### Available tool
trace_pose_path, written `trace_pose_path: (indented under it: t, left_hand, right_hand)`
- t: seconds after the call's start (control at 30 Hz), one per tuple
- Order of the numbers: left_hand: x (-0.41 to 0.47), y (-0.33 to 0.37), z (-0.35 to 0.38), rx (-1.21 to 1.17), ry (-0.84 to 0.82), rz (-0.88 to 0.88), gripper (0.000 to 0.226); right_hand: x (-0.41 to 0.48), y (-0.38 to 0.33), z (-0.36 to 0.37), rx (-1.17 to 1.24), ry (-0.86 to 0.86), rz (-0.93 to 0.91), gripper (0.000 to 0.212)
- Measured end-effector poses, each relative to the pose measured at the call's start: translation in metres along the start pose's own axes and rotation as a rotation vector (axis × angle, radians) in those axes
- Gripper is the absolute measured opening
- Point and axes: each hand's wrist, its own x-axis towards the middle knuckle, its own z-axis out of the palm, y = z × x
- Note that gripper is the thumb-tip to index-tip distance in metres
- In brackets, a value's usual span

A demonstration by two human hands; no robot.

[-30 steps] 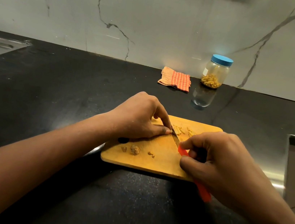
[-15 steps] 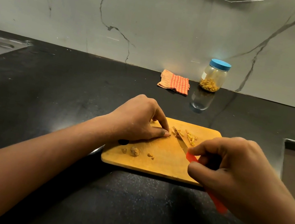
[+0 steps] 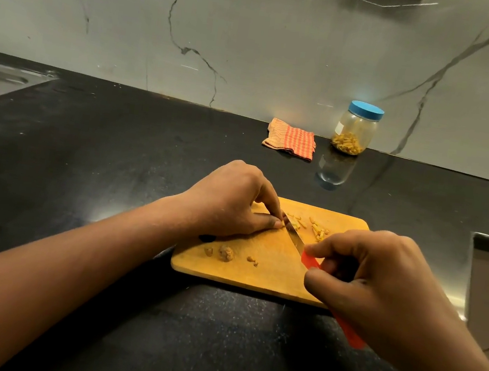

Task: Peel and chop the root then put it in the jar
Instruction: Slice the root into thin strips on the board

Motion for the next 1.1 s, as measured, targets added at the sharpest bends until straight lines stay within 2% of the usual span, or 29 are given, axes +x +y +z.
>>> trace_pose_path:
  t: [0.73, 1.1]
  left_hand:
    - [-0.001, 0.001, 0.000, -0.023, 0.003, -0.019, 0.016]
    - [-0.001, 0.000, 0.001, -0.037, -0.002, -0.007, 0.015]
  right_hand:
    - [0.010, 0.000, 0.006, -0.057, -0.050, 0.000, 0.024]
    - [-0.011, -0.004, -0.005, -0.070, -0.008, 0.015, 0.027]
